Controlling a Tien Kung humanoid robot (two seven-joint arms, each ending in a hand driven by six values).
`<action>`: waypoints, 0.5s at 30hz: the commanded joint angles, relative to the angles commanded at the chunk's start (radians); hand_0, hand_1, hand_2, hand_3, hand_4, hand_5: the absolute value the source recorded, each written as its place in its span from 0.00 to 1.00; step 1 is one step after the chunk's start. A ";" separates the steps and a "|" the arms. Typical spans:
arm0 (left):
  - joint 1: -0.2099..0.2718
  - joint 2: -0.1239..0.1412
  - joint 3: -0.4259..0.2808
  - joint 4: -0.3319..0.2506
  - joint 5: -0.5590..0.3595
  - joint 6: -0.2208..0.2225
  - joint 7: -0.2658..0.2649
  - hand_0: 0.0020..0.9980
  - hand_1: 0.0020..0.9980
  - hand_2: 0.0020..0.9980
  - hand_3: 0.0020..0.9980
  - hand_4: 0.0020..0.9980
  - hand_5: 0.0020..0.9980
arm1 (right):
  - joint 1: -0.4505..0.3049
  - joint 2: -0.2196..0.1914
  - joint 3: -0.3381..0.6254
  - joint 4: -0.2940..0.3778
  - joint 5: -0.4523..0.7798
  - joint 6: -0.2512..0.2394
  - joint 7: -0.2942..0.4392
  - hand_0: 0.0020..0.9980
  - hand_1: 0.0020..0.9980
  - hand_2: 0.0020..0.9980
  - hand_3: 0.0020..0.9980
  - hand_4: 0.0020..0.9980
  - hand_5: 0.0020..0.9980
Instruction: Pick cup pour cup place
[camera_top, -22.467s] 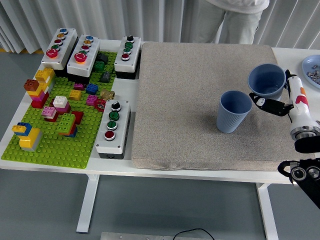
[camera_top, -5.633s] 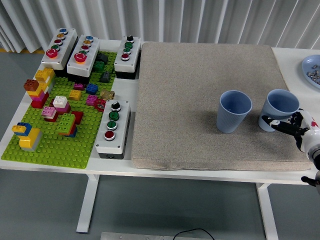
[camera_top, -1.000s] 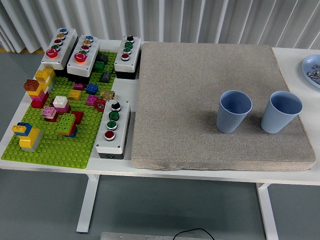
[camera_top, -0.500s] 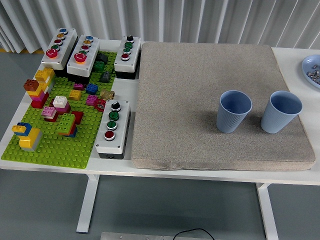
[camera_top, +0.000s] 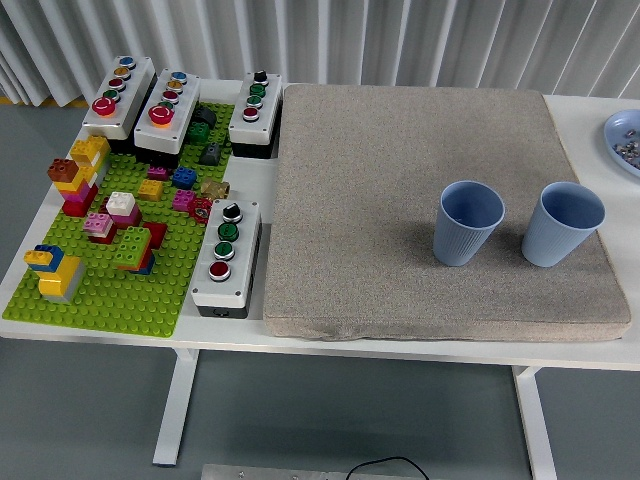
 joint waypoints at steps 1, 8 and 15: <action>0.000 0.000 -0.002 0.000 0.002 0.000 0.000 0.71 0.73 0.79 0.64 0.51 0.94 | 0.000 0.000 0.001 -0.001 0.000 0.000 -0.003 0.93 0.87 0.92 0.94 0.79 1.00; 0.002 -0.001 -0.009 0.000 0.006 0.001 0.001 0.71 0.73 0.79 0.64 0.51 0.94 | 0.000 0.001 -0.002 0.002 -0.001 0.000 -0.009 0.93 0.87 0.92 0.94 0.78 1.00; 0.009 0.000 0.015 0.000 -0.028 0.001 -0.006 0.71 0.73 0.79 0.64 0.51 0.94 | 0.004 0.008 -0.026 0.002 -0.010 0.000 -0.016 0.93 0.87 0.92 0.94 0.78 1.00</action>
